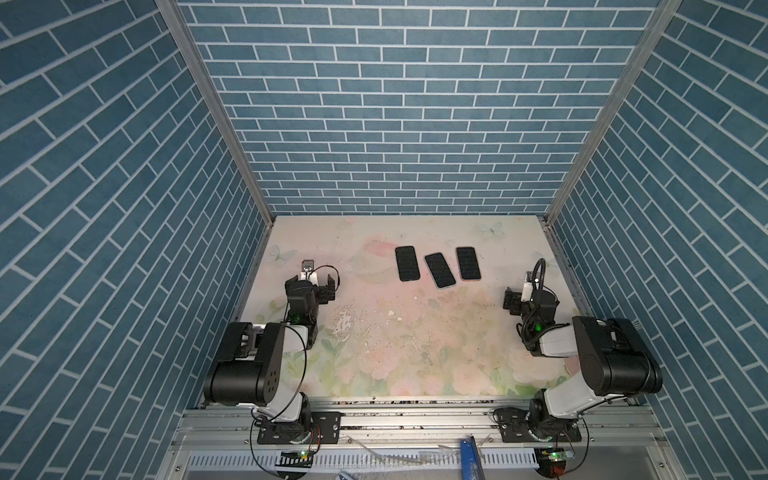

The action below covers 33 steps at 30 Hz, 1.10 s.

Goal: Put the phone into the phone case

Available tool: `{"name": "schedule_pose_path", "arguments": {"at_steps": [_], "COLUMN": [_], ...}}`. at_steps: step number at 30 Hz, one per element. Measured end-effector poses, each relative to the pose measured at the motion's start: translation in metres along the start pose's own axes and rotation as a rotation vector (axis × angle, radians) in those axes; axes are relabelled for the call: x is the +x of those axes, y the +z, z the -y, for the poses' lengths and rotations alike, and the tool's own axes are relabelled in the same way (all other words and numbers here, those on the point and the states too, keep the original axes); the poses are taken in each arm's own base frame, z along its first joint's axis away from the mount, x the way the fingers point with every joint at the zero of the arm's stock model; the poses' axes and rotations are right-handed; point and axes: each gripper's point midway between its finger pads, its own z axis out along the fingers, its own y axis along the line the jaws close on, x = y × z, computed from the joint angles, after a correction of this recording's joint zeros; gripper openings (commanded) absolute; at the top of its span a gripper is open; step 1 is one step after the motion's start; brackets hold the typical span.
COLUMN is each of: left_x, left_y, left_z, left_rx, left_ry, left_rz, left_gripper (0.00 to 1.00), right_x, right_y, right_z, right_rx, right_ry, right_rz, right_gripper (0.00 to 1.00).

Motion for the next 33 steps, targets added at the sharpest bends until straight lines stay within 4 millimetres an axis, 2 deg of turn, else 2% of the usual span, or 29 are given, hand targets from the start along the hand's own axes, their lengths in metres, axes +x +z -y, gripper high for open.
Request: {"name": "schedule_pose_path", "arguments": {"at_steps": [2, 10, 16, 20, 24, 26, 30, 33], "left_x": [0.004, 0.005, 0.005, 0.014, 0.012, 0.012, 0.013, 0.013], "left_y": [0.0, 0.0, -0.002, -0.005, -0.003, -0.003, -0.003, -0.003], "left_z": [0.001, 0.002, 0.01, 0.015, 0.01, 0.009, 0.009, 0.009], "left_rx": [0.007, 0.012, 0.037, 0.069, 0.054, 0.051, 0.05, 0.049], "left_ry": [0.001, 0.002, 0.025, 0.042, 0.027, 0.024, 0.022, 0.021], "left_rz": [-0.015, -0.02, -0.013, -0.031, -0.035, -0.035, -0.037, -0.039], "left_gripper": [0.99, 1.0, 1.0, 1.0, 0.99, 1.0, 1.0, 1.0], "right_x": [-0.016, -0.01, 0.001, 0.012, -0.007, -0.011, -0.002, 0.015], "right_y": [0.004, 0.004, -0.004, -0.007, 0.004, 0.005, -0.005, -0.016], "right_z": [0.006, 0.006, -0.009, -0.017, -0.005, -0.002, -0.013, -0.022], "right_rx": [0.015, 0.013, -0.048, -0.105, -0.096, -0.089, -0.088, -0.111], "right_ry": [0.032, 0.044, 0.023, 0.016, 0.042, 0.049, 0.029, 0.006], "right_rz": [0.034, 0.006, 0.005, -0.025, -0.004, 0.003, 0.018, 0.002], "right_gripper": [0.99, 0.99, 0.99, 0.99, 0.99, 0.99, 0.99, 0.99]}}
